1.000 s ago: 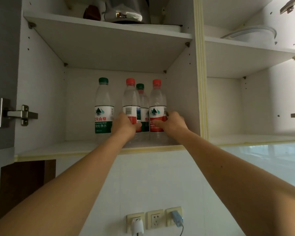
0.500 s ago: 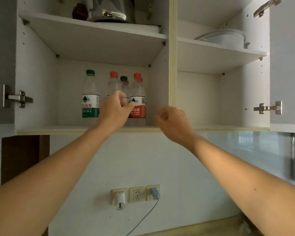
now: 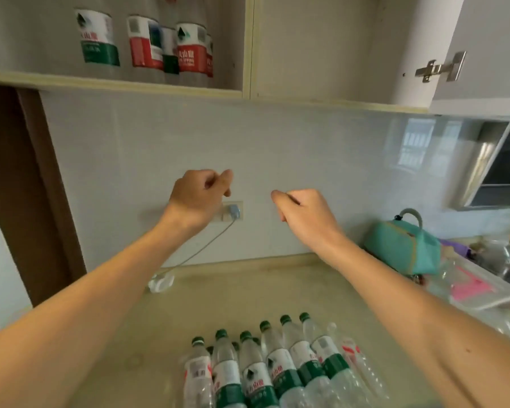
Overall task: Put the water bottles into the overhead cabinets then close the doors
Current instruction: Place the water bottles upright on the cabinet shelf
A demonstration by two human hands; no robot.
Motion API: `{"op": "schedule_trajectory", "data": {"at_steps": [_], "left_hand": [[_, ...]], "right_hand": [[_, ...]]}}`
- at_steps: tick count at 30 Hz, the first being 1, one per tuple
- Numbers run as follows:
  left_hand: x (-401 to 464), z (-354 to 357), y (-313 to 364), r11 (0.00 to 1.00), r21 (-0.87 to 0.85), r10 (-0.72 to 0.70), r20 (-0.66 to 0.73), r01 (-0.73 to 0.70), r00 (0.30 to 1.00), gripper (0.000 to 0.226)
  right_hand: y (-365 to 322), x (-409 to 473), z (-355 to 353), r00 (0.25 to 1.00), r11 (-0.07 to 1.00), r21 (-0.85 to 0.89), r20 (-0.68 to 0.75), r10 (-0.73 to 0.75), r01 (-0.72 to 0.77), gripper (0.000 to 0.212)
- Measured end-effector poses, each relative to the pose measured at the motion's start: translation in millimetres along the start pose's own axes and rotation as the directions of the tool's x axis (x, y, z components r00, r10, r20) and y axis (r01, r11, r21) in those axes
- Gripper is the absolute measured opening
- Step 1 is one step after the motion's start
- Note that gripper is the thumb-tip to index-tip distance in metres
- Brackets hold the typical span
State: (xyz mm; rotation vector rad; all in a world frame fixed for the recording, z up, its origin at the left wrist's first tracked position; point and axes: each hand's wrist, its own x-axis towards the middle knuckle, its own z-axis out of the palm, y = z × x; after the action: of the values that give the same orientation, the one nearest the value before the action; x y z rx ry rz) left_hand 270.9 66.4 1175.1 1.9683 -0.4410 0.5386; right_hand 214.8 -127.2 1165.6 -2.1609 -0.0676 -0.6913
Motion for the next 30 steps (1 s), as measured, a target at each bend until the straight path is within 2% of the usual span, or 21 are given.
{"op": "schedule_trajectory", "data": {"at_steps": [2,7,10,15,19,23,27,30], "left_hand": [[-29.4,18.8,-15.1,0.997,-0.054,-0.058,0.038,0.060,0.998,0.047],[-113.6,58.0,-47.1,0.997,-0.046,-0.049,0.174,0.058,0.983,0.051],[-160.7,80.5,-66.9,0.992,-0.082,-0.074,0.268,0.099,0.961,0.050],[-254.9,128.5,-94.3,0.978,-0.082,-0.147,0.387,0.193,0.910,0.053],[-337.0,164.2,-121.3,0.974,-0.045,-0.168,0.511,0.221,0.843,0.050],[-420.7,201.6,-172.9,0.928,0.073,-0.338,0.579,0.366,0.742,0.038],[-493.5,241.4,-231.8,0.835,0.238,-0.534,0.563,0.496,0.631,0.019],[-542.2,274.0,-276.3,0.738,0.311,-0.665,0.480,0.599,0.572,0.018]], "right_hand": [[25.0,-32.7,-2.0,0.998,0.999,-0.006,0.039,0.044,-0.044,0.052],[76.5,-116.9,-3.9,0.984,0.986,-0.004,0.063,0.164,-0.164,0.049],[105.2,-164.9,7.7,0.953,0.953,0.038,0.048,0.299,-0.301,0.045],[157.6,-268.6,23.8,0.888,0.891,0.037,0.114,0.446,-0.452,0.051],[217.4,-352.0,25.2,0.788,0.796,-0.033,0.126,0.603,-0.604,0.049],[287.7,-420.7,39.8,0.635,0.655,-0.055,0.199,0.747,-0.753,0.029],[366.7,-484.8,66.9,0.515,0.563,-0.096,0.304,0.802,-0.821,0.016],[428.9,-525.8,87.6,0.431,0.507,-0.132,0.374,0.821,-0.852,0.017]]}}
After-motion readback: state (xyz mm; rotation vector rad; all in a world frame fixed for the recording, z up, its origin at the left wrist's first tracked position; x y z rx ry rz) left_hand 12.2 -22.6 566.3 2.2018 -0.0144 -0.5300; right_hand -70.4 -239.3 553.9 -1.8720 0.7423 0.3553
